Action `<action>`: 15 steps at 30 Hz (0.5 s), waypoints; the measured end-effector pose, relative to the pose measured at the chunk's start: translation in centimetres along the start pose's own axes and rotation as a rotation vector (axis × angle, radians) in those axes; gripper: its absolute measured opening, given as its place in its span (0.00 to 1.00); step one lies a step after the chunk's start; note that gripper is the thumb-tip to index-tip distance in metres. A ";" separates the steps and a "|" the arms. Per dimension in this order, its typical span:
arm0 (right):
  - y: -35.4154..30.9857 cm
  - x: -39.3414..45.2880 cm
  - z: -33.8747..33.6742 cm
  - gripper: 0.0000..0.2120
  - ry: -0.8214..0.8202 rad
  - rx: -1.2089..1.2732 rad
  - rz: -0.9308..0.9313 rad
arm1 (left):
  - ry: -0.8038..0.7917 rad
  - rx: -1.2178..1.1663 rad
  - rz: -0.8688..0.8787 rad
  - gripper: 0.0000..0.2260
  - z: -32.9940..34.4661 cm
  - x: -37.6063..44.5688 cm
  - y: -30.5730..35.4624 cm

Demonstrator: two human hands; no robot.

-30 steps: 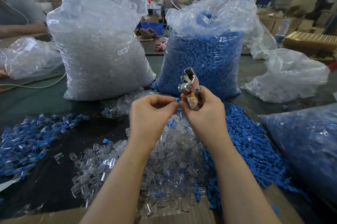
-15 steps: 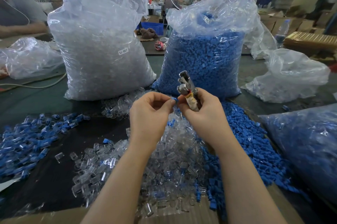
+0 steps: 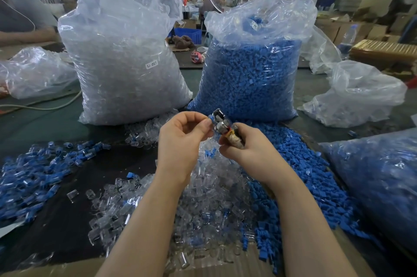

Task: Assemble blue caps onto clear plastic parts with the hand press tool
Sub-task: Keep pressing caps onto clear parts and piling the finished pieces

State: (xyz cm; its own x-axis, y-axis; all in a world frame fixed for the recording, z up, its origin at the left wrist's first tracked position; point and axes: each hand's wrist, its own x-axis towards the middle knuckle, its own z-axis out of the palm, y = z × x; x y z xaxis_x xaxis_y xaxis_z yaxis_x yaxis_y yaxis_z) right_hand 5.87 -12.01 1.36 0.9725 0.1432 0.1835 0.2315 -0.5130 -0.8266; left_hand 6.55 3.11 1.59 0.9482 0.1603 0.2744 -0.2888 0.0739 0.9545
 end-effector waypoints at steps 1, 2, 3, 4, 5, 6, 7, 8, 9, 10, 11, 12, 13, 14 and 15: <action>0.0 0.0 0.0 0.07 -0.004 0.001 0.000 | -0.003 0.001 0.002 0.04 0.0 0.0 0.0; 0.0 0.0 0.0 0.08 -0.004 -0.004 -0.002 | -0.006 0.000 0.005 0.04 0.0 0.1 -0.1; 0.0 0.0 0.0 0.08 -0.002 -0.018 -0.007 | -0.009 0.000 0.008 0.04 -0.1 0.1 -0.1; 0.1 0.1 0.1 0.08 0.002 -0.037 -0.012 | -0.013 0.001 0.010 0.04 -0.1 0.1 -0.2; 0.1 0.1 0.1 0.08 0.005 -0.052 -0.017 | -0.018 0.003 0.012 0.05 -0.1 0.1 -0.2; 0.2 0.1 0.1 0.08 0.010 -0.061 -0.021 | -0.022 0.003 0.014 0.05 -0.1 0.1 -0.2; 0.3 0.1 0.1 0.07 0.015 -0.068 -0.024 | -0.027 0.002 0.016 0.04 -0.1 0.1 -0.2; 0.3 0.1 0.2 0.06 0.019 -0.078 -0.027 | -0.031 -0.001 0.016 0.04 -0.1 0.1 -0.2; 0.3 0.1 0.2 0.05 0.021 -0.086 -0.029 | -0.035 -0.003 0.014 0.04 -0.2 0.1 -0.2; 0.4 0.1 0.2 0.03 0.022 -0.089 -0.029 | -0.037 -0.004 0.014 0.03 -0.2 0.1 -0.3; 0.4 0.1 0.2 0.01 0.021 -0.090 -0.028 | -0.039 -0.004 0.012 0.03 -0.2 0.1 -0.3; 0.4 0.1 0.2 0.01 0.020 -0.093 -0.027 | -0.040 -0.005 0.012 0.02 -0.2 0.1 -0.3; 0.4 0.1 0.2 0.02 0.019 -0.099 -0.025 | -0.042 -0.008 0.008 0.02 -0.2 0.1 -0.3; 0.4 0.1 0.2 0.02 0.022 -0.106 -0.021 | -0.044 -0.009 0.008 0.03 -0.2 0.1 -0.3; 0.4 0.1 0.3 0.02 0.025 -0.113 -0.018 | -0.045 -0.007 0.009 0.03 -0.2 0.1 -0.3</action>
State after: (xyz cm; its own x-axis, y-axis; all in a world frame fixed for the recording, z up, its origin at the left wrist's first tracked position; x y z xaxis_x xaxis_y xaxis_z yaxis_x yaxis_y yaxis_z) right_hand 6.07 -11.98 0.88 0.9680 0.1329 0.2127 0.2493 -0.6028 -0.7580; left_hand 6.69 3.32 1.33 0.9505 0.1166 0.2882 -0.2982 0.0799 0.9512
